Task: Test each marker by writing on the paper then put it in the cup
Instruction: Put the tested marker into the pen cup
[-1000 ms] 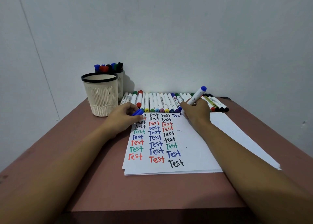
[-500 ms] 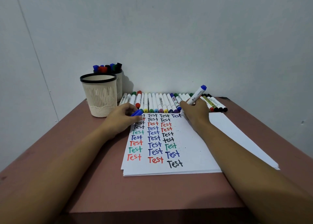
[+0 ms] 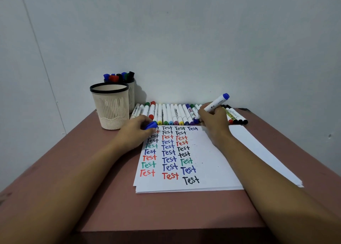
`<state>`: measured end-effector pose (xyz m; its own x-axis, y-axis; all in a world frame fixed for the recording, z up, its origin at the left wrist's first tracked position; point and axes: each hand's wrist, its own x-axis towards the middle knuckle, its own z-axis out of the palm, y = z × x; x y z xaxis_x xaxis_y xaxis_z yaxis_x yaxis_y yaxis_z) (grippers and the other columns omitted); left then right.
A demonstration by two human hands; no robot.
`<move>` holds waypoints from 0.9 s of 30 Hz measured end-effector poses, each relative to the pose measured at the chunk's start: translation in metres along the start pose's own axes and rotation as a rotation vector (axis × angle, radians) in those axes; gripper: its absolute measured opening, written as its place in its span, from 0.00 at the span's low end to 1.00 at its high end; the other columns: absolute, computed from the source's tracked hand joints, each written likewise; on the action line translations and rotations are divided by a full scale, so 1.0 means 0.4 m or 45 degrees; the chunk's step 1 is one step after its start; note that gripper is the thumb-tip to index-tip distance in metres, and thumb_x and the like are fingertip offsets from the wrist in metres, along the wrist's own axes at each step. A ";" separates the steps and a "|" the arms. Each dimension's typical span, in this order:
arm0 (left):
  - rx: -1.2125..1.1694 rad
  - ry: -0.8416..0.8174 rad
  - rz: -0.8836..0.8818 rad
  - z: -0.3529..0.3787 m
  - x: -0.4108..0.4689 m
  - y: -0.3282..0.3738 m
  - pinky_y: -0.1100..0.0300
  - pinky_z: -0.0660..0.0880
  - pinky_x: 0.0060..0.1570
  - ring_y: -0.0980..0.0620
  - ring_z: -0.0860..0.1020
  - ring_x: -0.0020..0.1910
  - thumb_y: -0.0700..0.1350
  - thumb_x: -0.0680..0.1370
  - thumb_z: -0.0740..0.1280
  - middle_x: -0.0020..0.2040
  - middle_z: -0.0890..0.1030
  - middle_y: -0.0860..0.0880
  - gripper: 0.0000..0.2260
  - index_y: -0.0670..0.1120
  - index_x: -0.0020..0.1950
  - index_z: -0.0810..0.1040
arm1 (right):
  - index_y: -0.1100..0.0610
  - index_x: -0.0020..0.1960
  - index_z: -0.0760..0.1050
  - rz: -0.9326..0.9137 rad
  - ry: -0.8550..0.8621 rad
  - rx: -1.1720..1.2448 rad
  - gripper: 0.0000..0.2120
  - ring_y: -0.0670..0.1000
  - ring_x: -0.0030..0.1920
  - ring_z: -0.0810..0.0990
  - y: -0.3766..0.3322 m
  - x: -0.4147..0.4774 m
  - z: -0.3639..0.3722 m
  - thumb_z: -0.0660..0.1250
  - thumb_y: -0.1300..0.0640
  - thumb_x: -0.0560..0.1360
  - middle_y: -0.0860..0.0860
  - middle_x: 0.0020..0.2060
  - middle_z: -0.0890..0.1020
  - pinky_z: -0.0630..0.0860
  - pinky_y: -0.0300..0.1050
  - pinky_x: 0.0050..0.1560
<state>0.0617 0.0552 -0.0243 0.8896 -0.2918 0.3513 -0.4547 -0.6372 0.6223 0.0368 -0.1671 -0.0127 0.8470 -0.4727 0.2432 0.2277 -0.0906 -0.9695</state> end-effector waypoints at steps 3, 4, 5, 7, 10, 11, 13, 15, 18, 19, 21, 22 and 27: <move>0.029 0.024 0.093 0.003 -0.009 0.014 0.65 0.68 0.44 0.54 0.74 0.47 0.44 0.76 0.68 0.49 0.77 0.50 0.12 0.44 0.58 0.77 | 0.57 0.41 0.74 0.003 -0.096 0.074 0.05 0.48 0.34 0.74 -0.027 -0.016 0.007 0.65 0.63 0.75 0.51 0.33 0.76 0.73 0.43 0.38; 0.026 0.037 0.121 0.003 -0.013 0.019 0.66 0.68 0.44 0.55 0.74 0.46 0.44 0.76 0.68 0.49 0.76 0.50 0.12 0.44 0.59 0.77 | 0.58 0.40 0.74 0.017 -0.136 0.140 0.06 0.47 0.34 0.75 -0.038 -0.023 0.011 0.64 0.62 0.75 0.52 0.33 0.76 0.74 0.41 0.37; 0.010 0.052 0.148 0.003 -0.016 0.024 0.68 0.68 0.43 0.57 0.74 0.45 0.43 0.76 0.68 0.49 0.76 0.51 0.12 0.44 0.59 0.77 | 0.59 0.39 0.74 0.035 -0.188 0.208 0.07 0.47 0.33 0.75 -0.047 -0.031 0.016 0.64 0.62 0.76 0.52 0.33 0.77 0.75 0.40 0.35; -0.050 0.065 0.189 0.002 -0.023 0.035 0.76 0.68 0.41 0.62 0.73 0.43 0.42 0.76 0.68 0.47 0.76 0.54 0.11 0.45 0.57 0.77 | 0.60 0.41 0.75 0.072 -0.311 0.325 0.07 0.47 0.32 0.77 -0.064 -0.052 0.029 0.63 0.63 0.77 0.53 0.33 0.77 0.77 0.38 0.33; -0.153 0.054 0.213 0.002 -0.032 0.047 0.80 0.68 0.42 0.65 0.74 0.43 0.41 0.75 0.69 0.44 0.76 0.59 0.08 0.47 0.54 0.76 | 0.60 0.42 0.75 0.088 -0.437 0.395 0.06 0.47 0.31 0.78 -0.071 -0.077 0.047 0.62 0.64 0.78 0.53 0.32 0.79 0.78 0.37 0.33; -0.181 0.055 0.213 0.002 -0.033 0.049 0.79 0.68 0.42 0.64 0.75 0.44 0.41 0.75 0.69 0.44 0.76 0.60 0.08 0.49 0.52 0.76 | 0.60 0.43 0.75 0.076 -0.456 0.386 0.06 0.47 0.31 0.79 -0.070 -0.082 0.052 0.62 0.64 0.78 0.53 0.31 0.79 0.78 0.37 0.33; -0.227 0.060 0.206 0.001 -0.034 0.051 0.78 0.69 0.44 0.62 0.76 0.45 0.42 0.75 0.69 0.44 0.76 0.60 0.08 0.50 0.51 0.75 | 0.60 0.43 0.74 0.049 -0.471 0.353 0.06 0.47 0.31 0.79 -0.066 -0.089 0.058 0.63 0.64 0.78 0.53 0.31 0.80 0.78 0.37 0.34; -0.255 0.058 0.205 0.001 -0.035 0.053 0.78 0.70 0.44 0.63 0.76 0.45 0.42 0.74 0.70 0.44 0.77 0.60 0.08 0.50 0.51 0.76 | 0.60 0.44 0.75 0.037 -0.470 0.325 0.05 0.48 0.32 0.79 -0.064 -0.092 0.062 0.63 0.63 0.78 0.54 0.33 0.80 0.78 0.37 0.34; -0.290 0.057 0.220 0.003 -0.036 0.054 0.78 0.70 0.45 0.66 0.76 0.44 0.42 0.74 0.70 0.44 0.77 0.60 0.08 0.51 0.51 0.76 | 0.60 0.43 0.75 0.033 -0.471 0.314 0.06 0.49 0.33 0.79 -0.062 -0.094 0.065 0.62 0.63 0.79 0.55 0.35 0.80 0.77 0.37 0.34; -0.303 0.055 0.230 0.004 -0.037 0.055 0.77 0.71 0.45 0.67 0.76 0.44 0.42 0.74 0.70 0.44 0.78 0.60 0.08 0.51 0.50 0.76 | 0.59 0.43 0.75 0.033 -0.471 0.308 0.06 0.49 0.33 0.79 -0.061 -0.095 0.067 0.62 0.63 0.78 0.55 0.35 0.80 0.77 0.38 0.34; -0.327 0.055 0.262 0.006 -0.037 0.058 0.75 0.72 0.47 0.67 0.77 0.44 0.41 0.74 0.70 0.44 0.78 0.60 0.08 0.51 0.50 0.76 | 0.59 0.42 0.76 0.040 -0.491 0.276 0.07 0.48 0.33 0.80 -0.058 -0.100 0.069 0.63 0.63 0.78 0.54 0.35 0.81 0.77 0.38 0.35; -0.329 0.057 0.279 0.006 -0.038 0.060 0.73 0.73 0.47 0.66 0.77 0.44 0.41 0.74 0.70 0.44 0.78 0.60 0.08 0.51 0.50 0.76 | 0.59 0.42 0.76 0.043 -0.514 0.249 0.07 0.47 0.34 0.80 -0.056 -0.103 0.069 0.63 0.63 0.78 0.54 0.34 0.81 0.77 0.38 0.35; -0.317 0.030 0.317 0.005 -0.042 0.058 0.71 0.74 0.47 0.60 0.78 0.45 0.41 0.73 0.71 0.44 0.79 0.57 0.08 0.49 0.50 0.77 | 0.58 0.41 0.79 0.022 -0.555 0.104 0.07 0.46 0.34 0.77 -0.045 -0.106 0.064 0.67 0.58 0.77 0.50 0.32 0.80 0.73 0.39 0.35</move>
<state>0.0361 0.0440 -0.0170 0.7500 -0.3980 0.5283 -0.6568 -0.3541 0.6658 0.0091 -0.1229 -0.0048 0.9703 -0.0584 0.2346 0.2346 -0.0080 -0.9721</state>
